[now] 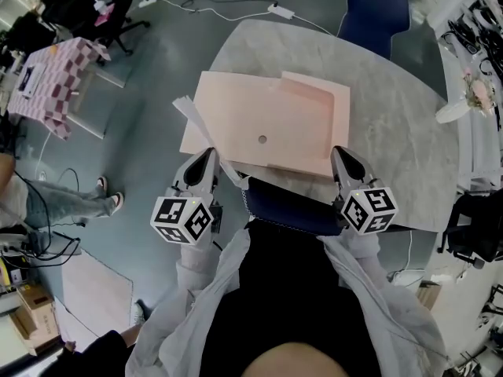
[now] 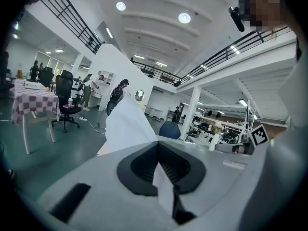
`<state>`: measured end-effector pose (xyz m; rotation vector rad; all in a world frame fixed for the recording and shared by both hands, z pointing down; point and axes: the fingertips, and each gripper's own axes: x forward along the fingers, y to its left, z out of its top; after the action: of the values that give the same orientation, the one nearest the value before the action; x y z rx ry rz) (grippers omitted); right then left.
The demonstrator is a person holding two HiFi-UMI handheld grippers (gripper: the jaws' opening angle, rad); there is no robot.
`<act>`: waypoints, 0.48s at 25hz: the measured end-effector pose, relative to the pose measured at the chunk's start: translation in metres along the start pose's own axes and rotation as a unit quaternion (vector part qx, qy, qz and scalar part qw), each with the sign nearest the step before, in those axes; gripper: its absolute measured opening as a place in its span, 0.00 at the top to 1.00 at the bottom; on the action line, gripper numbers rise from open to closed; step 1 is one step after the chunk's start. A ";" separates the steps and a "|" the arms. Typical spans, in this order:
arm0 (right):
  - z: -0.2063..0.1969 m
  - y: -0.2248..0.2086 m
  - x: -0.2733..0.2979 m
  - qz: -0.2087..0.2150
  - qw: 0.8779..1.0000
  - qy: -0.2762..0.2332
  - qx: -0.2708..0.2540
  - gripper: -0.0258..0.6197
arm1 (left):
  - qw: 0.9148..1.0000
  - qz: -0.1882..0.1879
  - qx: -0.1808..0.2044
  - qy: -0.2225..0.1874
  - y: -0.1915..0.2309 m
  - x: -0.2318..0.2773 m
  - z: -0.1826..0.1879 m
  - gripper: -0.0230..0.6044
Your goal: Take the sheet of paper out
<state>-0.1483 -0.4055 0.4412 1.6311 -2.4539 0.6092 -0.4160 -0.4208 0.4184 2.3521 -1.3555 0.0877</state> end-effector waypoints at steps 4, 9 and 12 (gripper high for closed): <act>-0.002 0.001 0.003 0.002 1.000 0.009 -0.003 0.94 | 1.000 -0.006 0.002 0.001 -0.002 0.003 0.002 0.96; 0.000 0.000 0.004 0.001 1.000 0.006 -0.003 0.94 | 1.000 -0.013 0.004 0.001 -0.009 0.008 0.004 0.96; 0.001 0.001 0.005 0.004 1.000 0.007 -0.004 0.94 | 1.000 -0.014 0.001 0.003 -0.012 0.010 0.003 0.96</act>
<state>-0.1517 -0.4102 0.4415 1.6100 -2.4506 0.6089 -0.4012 -0.4253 0.4143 2.3707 -1.3193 0.0867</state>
